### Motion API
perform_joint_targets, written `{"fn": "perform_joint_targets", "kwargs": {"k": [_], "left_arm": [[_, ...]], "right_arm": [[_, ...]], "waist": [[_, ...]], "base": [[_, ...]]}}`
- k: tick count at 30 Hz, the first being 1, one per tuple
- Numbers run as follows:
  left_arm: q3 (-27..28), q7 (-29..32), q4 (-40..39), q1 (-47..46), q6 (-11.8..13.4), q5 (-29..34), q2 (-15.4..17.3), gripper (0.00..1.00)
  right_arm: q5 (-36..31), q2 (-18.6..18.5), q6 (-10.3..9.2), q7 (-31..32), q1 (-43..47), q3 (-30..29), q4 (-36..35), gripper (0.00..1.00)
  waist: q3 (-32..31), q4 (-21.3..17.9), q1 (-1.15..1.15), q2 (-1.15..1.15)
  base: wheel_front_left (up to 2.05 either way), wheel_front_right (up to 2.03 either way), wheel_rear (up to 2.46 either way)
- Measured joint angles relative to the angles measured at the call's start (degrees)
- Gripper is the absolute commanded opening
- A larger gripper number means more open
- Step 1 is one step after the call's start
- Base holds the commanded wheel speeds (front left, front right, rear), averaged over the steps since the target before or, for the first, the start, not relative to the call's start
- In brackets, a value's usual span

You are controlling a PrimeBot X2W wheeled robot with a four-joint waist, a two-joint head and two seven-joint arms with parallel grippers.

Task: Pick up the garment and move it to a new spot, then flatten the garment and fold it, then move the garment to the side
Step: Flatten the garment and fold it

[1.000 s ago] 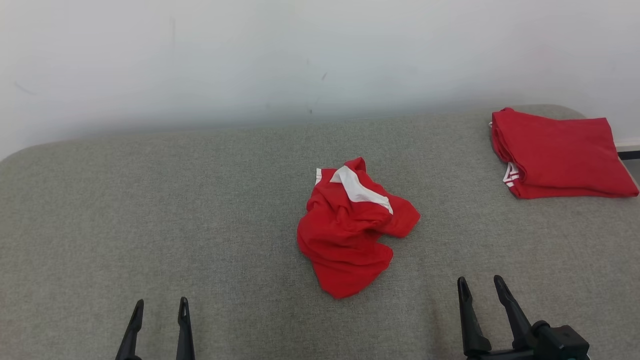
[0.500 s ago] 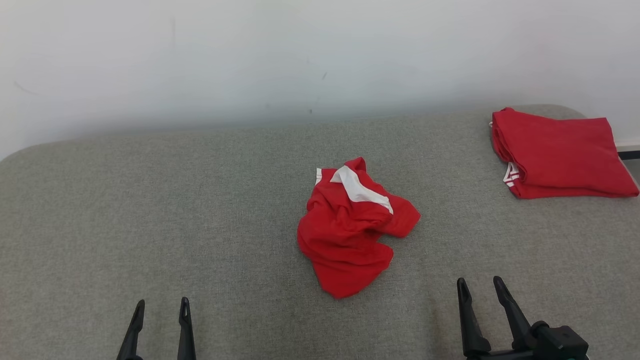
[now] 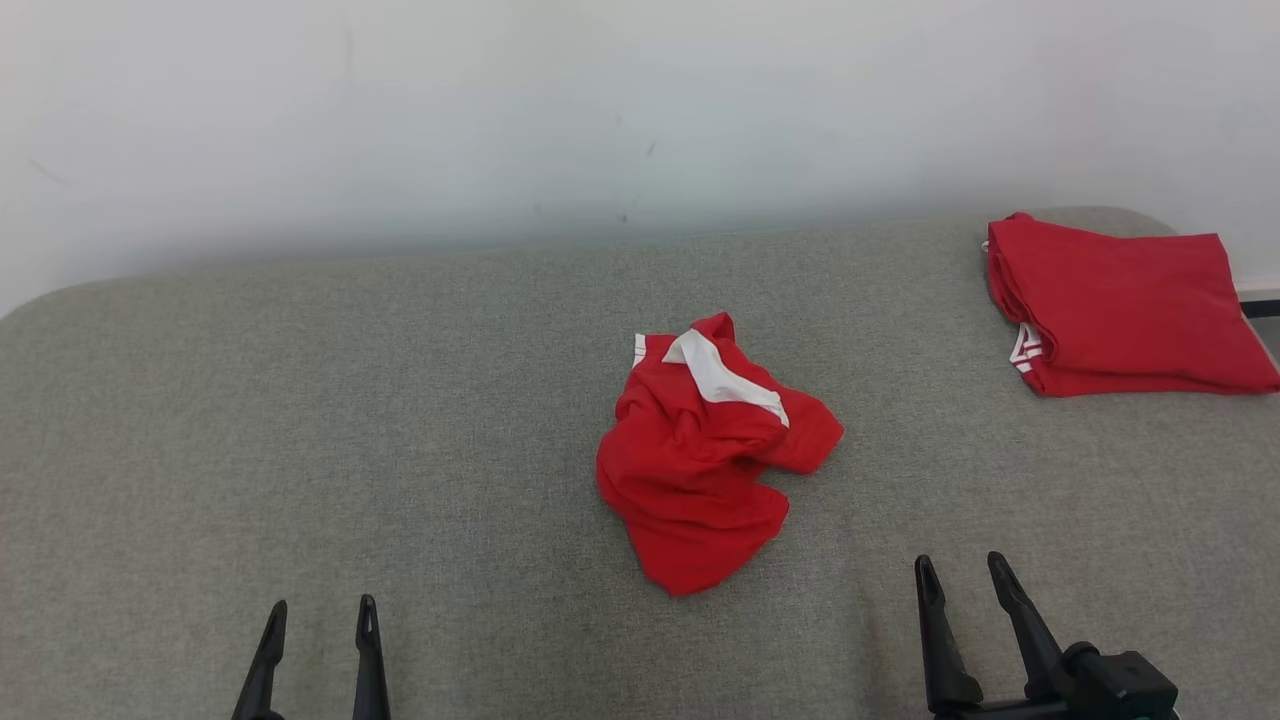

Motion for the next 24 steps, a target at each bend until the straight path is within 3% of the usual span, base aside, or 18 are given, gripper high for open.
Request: {"fn": "perform_joint_targets", "kwargs": {"k": [24], "left_arm": [[0.2,0.0,0.2,0.0,-0.4,0.0,0.0,1.00]], "right_arm": [[-0.2,0.0,0.00,0.0,0.0,0.0,0.1,1.00]], "waist": [[-0.2,0.0,0.00,0.00]], "base": [[0.00,0.00,0.00]]}}
